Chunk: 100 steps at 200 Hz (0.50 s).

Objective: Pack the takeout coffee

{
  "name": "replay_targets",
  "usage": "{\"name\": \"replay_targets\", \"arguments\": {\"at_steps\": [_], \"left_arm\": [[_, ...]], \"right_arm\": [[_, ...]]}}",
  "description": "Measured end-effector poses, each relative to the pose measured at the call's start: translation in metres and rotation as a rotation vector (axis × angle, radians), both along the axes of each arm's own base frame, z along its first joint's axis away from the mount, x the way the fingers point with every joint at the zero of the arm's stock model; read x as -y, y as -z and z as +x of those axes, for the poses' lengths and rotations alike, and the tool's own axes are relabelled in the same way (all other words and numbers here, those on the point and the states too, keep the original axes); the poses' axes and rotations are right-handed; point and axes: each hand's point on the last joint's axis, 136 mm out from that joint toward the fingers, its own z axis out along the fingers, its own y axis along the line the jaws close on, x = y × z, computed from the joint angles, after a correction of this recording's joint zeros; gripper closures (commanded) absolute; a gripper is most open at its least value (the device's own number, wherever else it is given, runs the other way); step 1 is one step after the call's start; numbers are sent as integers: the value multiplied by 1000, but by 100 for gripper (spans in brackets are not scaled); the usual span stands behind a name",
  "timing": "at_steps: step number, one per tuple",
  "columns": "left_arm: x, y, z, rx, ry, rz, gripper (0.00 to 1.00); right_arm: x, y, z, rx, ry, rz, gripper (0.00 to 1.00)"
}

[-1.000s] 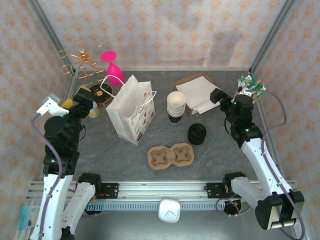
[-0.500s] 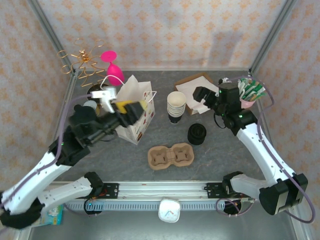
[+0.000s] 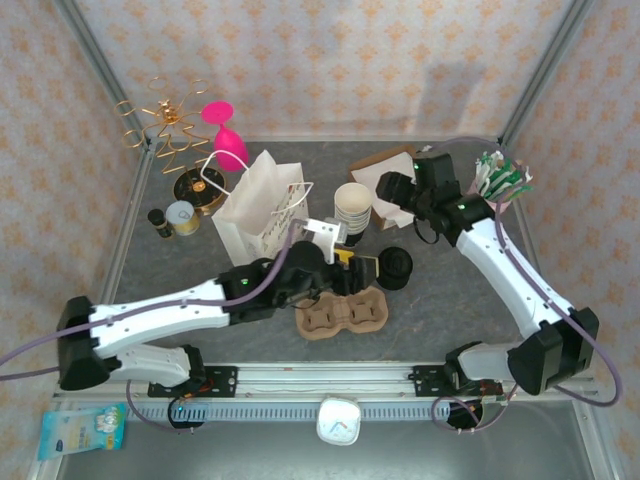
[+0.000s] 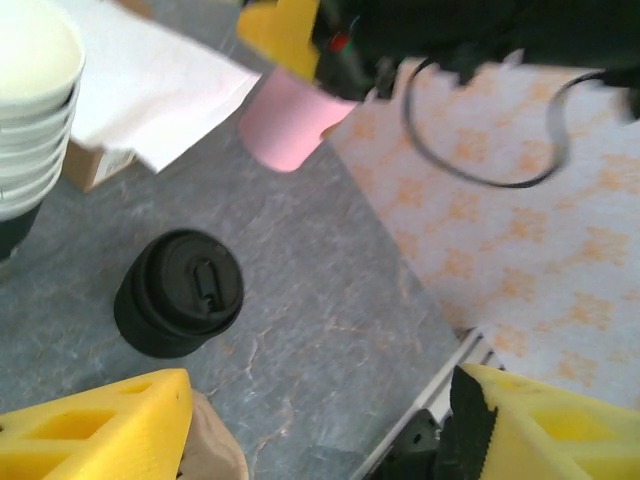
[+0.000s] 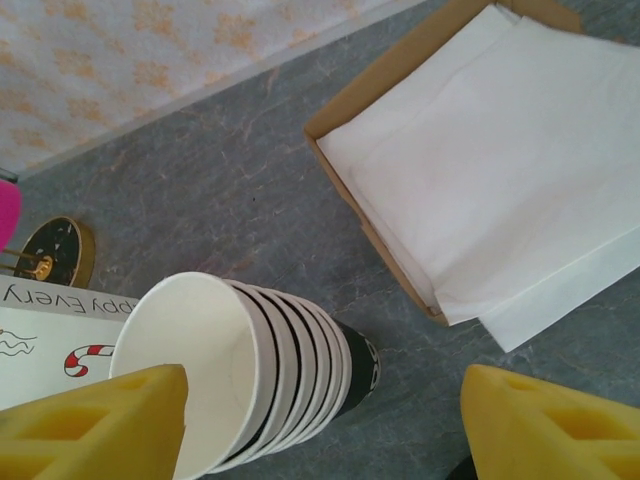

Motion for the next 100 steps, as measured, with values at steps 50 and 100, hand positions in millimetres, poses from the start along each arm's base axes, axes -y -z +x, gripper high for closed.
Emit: {"name": "replay_targets", "arguments": {"at_steps": [50,100], "left_arm": [[-17,80,34,-186,-185,-21,47],[-54,100,60,-264,-376,-178,48]], "right_arm": [[-19,6,-3,-39,-32,-61,42],[-28,14,4,-79,-39,-95,51]]}}
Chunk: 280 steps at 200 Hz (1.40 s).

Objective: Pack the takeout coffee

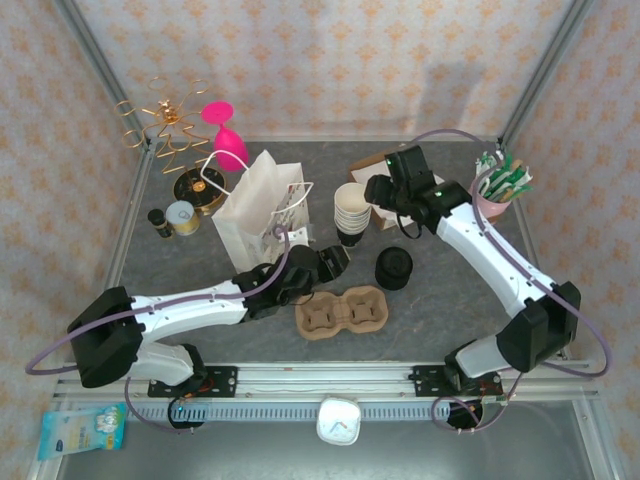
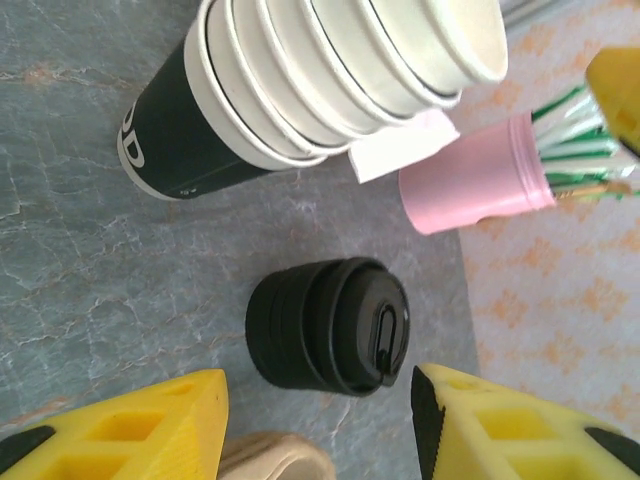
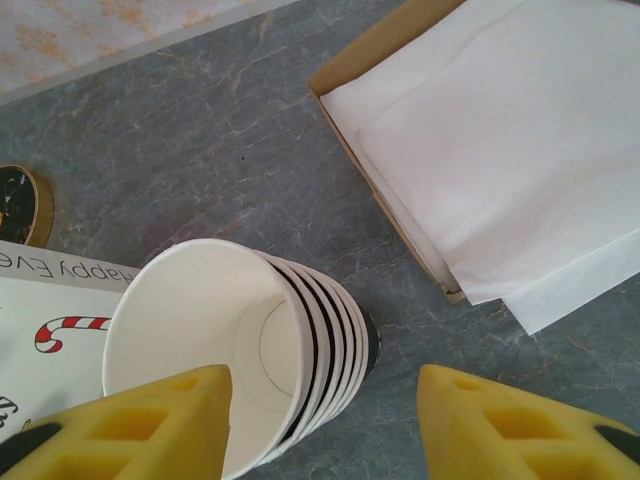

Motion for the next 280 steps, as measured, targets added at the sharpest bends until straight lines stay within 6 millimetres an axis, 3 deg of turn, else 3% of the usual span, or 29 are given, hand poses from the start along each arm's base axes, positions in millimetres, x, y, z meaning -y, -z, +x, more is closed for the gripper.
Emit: {"name": "replay_targets", "arguments": {"at_steps": [38,117,181,241,280], "left_arm": [[-7,-18,18,18,-107,-150,50],[-15,-6,39,5,-228,-205,55],[-18,2,48,11,-263,-191,56],[-7,-5,62,27,-277,-204,55],[4,-4,70,27,-277,-205,49]], "right_arm": [[-11,14,-2,-46,-26,-26,56],[-24,25,7,-90,-40,-38,65],[-25,41,10,-137,-37,-67,81],[-27,29,15,-120,-36,-68,91],[-26,27,16,-123,-38,-78,98]]}}
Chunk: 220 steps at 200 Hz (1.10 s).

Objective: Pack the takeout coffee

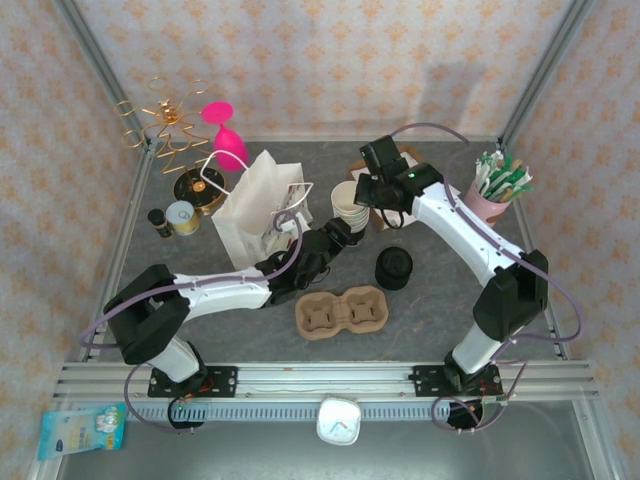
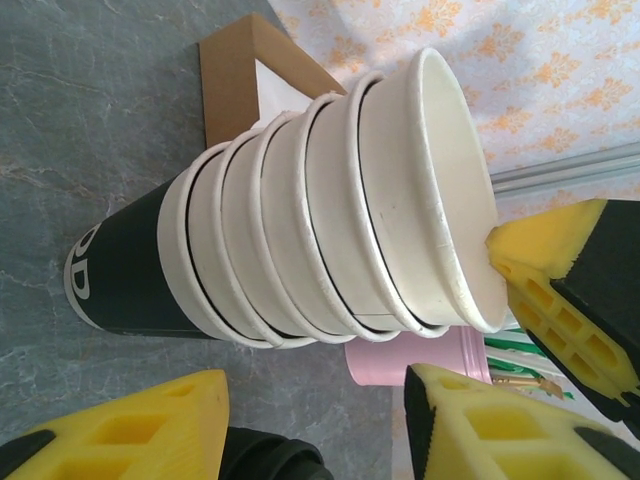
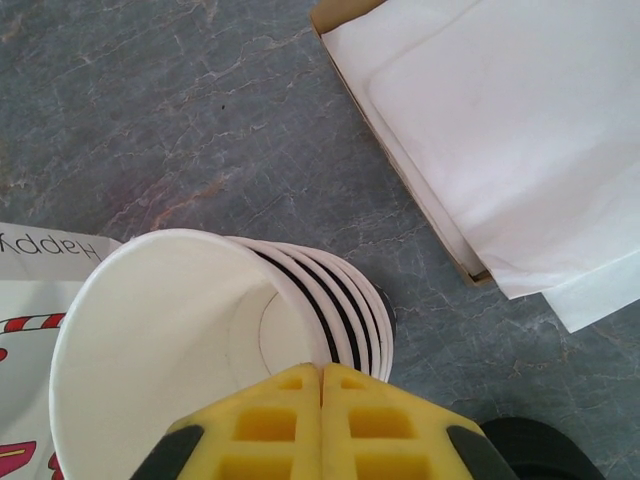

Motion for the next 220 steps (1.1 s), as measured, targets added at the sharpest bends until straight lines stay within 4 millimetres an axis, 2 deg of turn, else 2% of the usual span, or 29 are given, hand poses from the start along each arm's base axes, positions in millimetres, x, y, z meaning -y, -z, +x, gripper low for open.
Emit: {"name": "replay_targets", "arguments": {"at_steps": [73,112,135,180,220], "left_arm": [[7,-7,16,13,-27,-34,49],[11,-20,19,46,-26,-96,50],[17,-24,21,56,-19,-144,50],[25,-12,23,32,-5,-177,55],[27,-17,24,35,-1,-219,55]], "right_arm": [[19,0,11,-17,52,48,100],[28,3,11,-25,87,107,100],[27,2,9,-24,89,137,100],[23,-3,8,-16,87,177,100],[25,-3,9,-16,99,184,100]]}}
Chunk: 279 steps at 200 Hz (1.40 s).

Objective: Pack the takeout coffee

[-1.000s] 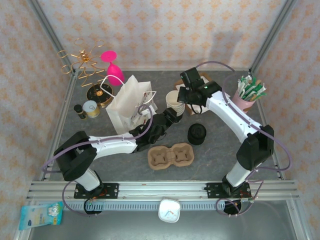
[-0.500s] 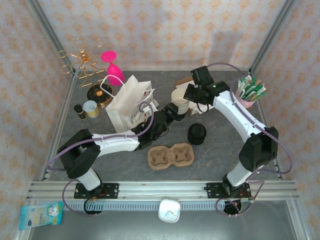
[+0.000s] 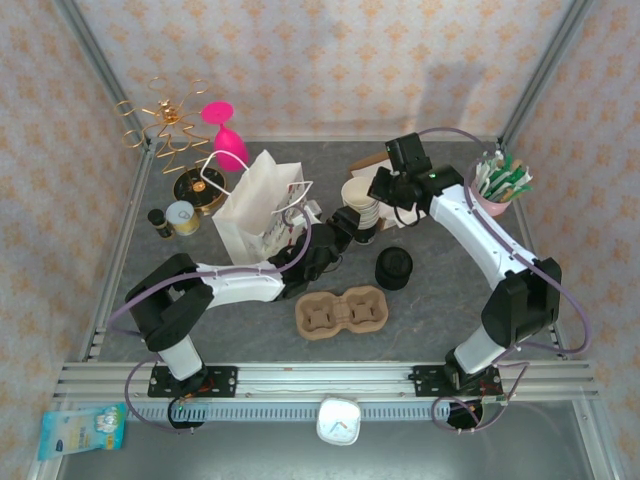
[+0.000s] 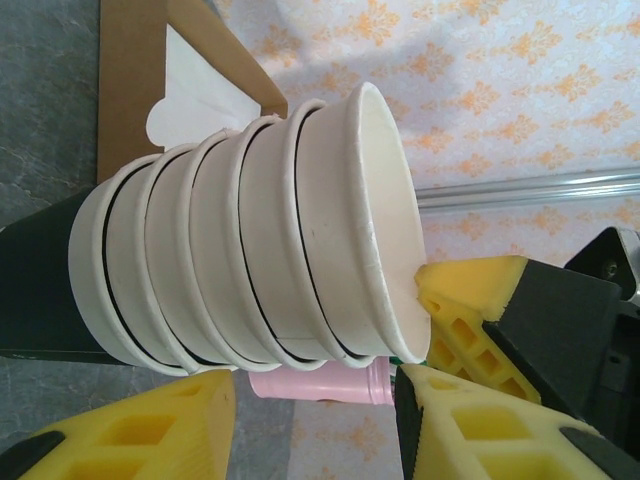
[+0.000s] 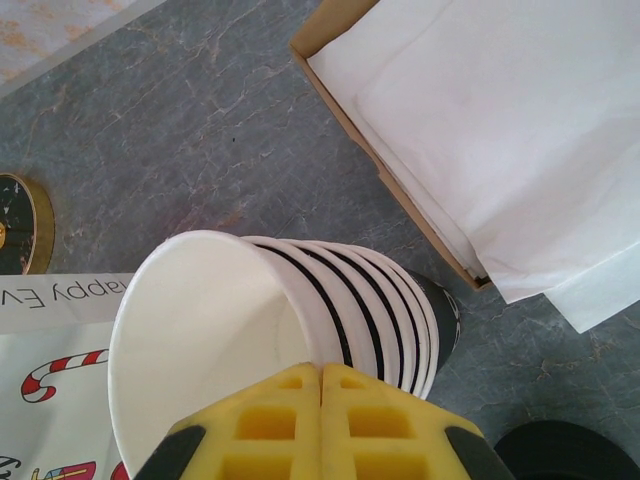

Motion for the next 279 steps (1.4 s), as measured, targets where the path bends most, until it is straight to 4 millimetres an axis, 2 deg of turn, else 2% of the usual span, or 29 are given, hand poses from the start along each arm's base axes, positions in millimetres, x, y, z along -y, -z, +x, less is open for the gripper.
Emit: {"name": "replay_targets", "arguments": {"at_steps": [63,96,157,208,237,279], "left_arm": [[6,12,3,-18,8,13,55],[8,20,4,-27,14,20,56],[14,10,9,-10,14,3,56],[15,16,10,-27,14,28,56],[15,18,10,-28,18,43,56],[15,18,11,-27,30,47,56]], "right_arm": [[6,0,-5,-2,24,14,100],[2,-2,-5,3,33,54,100],[-3,-17,-4,39,59,137,100],[3,-23,-3,52,81,151,100],[18,-47,-1,99,116,178,100],[34,-110,-5,236,142,229,100]]}}
